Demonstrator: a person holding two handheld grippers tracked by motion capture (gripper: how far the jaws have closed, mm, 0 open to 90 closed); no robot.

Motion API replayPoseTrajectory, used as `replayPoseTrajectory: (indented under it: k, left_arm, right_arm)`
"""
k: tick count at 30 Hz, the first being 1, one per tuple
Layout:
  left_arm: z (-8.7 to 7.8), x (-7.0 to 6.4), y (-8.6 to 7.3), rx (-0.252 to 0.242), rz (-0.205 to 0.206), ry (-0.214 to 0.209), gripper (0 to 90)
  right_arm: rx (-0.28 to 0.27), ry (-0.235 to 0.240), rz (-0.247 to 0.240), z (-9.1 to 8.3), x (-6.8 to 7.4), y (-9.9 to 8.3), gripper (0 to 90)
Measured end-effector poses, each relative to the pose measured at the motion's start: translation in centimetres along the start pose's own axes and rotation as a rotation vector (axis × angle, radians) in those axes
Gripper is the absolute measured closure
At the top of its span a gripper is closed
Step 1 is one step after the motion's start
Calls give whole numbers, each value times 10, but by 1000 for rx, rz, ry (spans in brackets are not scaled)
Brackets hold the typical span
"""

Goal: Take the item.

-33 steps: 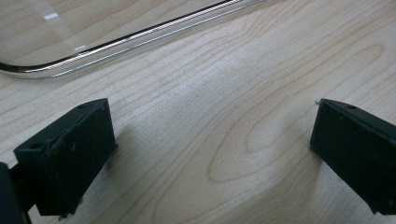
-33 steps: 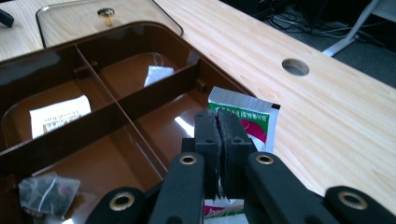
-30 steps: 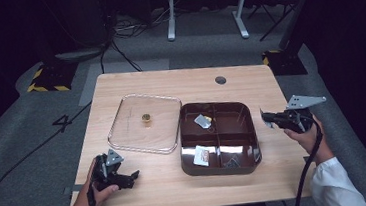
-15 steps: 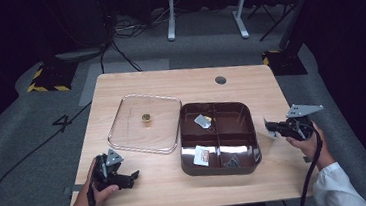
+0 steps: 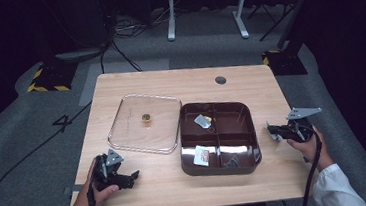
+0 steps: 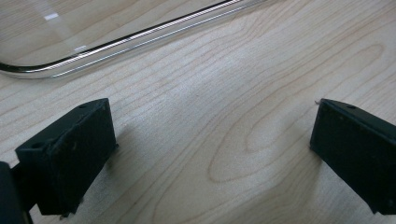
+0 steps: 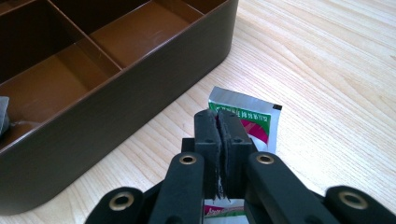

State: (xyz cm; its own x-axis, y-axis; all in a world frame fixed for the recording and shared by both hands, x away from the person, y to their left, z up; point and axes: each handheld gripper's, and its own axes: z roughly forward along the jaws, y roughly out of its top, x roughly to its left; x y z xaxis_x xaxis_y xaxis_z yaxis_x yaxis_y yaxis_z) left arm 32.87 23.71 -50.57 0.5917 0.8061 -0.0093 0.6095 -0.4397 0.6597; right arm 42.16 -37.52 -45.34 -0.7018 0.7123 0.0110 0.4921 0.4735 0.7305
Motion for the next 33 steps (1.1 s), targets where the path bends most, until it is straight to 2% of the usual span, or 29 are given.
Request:
replayPoseTrajectory:
  k: [6,10,19,25,27,31,33]
  left_arm:
    - [0,0,0,0,0,0,3]
    - [0,0,0,0,0,0,3]
    - [0,0,0,0,0,0,3]
    - [0,0,0,0,0,0,3]
    - [0,0,0,0,0,0,3]
    - [0,0,0,0,1,0,3]
    - [0,0,0,0,0,0,3]
  right_arm:
    - [4,3,24,3,-3,-2,864]
    - [15,1,14,6,-2,-4,862]
    - [-2,6,10,5,-1,-2,810]
    - [-1,6,-4,5,1,0,736]
    - [-5,1,-21,4,4,3,630]
    - [-18,-6,-45,1,8,5,575]
    - [-16,-10,-68,-1,12,7,515]
